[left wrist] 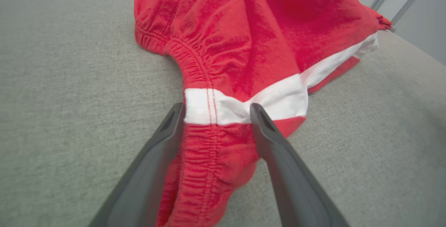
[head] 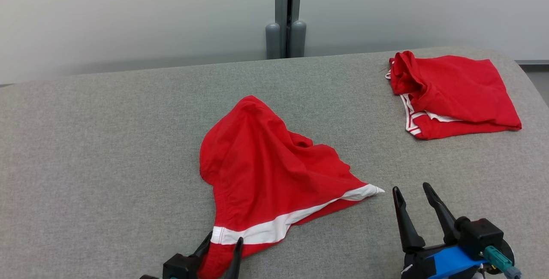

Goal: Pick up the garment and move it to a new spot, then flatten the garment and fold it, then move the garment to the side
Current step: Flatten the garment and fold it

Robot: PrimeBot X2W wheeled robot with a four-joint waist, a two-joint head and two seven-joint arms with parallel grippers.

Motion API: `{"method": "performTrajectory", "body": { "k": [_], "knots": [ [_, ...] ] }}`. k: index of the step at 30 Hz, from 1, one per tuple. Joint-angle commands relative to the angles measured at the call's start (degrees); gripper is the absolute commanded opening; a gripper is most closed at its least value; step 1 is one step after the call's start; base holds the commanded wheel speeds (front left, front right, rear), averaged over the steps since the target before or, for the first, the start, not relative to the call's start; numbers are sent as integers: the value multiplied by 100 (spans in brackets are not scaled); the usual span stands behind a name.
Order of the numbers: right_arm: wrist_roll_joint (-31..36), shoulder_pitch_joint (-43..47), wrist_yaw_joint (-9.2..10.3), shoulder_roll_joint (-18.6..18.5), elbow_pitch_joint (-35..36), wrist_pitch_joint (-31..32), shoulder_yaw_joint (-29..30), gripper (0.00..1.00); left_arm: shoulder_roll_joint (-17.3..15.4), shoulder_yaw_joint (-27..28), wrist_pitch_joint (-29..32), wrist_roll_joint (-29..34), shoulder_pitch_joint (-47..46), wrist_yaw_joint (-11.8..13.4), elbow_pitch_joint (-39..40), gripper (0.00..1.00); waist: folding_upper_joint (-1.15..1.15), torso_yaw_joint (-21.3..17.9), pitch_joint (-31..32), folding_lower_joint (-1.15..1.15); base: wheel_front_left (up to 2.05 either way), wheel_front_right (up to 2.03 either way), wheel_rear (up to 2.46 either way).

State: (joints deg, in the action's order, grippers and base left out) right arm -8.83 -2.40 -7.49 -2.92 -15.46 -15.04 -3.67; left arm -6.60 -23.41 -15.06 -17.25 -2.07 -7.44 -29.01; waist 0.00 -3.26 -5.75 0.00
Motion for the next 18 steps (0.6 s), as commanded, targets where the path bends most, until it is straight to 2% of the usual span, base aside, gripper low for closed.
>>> {"method": "performTrajectory", "body": {
  "k": [1,7,8,9,10,11,14,18],
  "knots": [
    [-32,-73,-1,0,-16,-16,-15,100,-27,-100,-13,-68,-109,-7,-62,100,0,-18,2,0,0,0,0],
    [-52,-79,-1,0,-47,-16,-33,100,-81,-447,-13,-254,-299,-7,-122,100,0,-45,-10,0,0,0,0],
    [-62,-74,-1,0,-62,-16,-42,100,-82,-473,-13,-284,-329,-7,-136,92,0,-46,-11,0,0,0,0],
    [-65,-68,-1,0,-77,-16,-47,100,-78,-502,-13,-317,-352,-7,-158,45,0,-45,-11,0,0,0,0],
    [-70,-68,-1,0,-87,-16,-47,100,-74,-536,-13,-366,-374,-7,-194,4,0,-41,-12,0,0,0,0],
    [-73,-69,-1,0,-101,-16,-49,100,-72,-575,-13,-408,-402,-7,-251,0,0,-38,-11,0,0,0,0],
    [-83,-51,-1,0,-127,-16,-39,100,-67,-602,-13,-500,-484,-7,-321,0,0,-12,2,0,0,0,0],
    [-93,9,-1,0,-134,-16,24,100,-105,-348,-13,-552,-515,-7,-157,0,0,111,9,0,0,0,0]
  ]
}}
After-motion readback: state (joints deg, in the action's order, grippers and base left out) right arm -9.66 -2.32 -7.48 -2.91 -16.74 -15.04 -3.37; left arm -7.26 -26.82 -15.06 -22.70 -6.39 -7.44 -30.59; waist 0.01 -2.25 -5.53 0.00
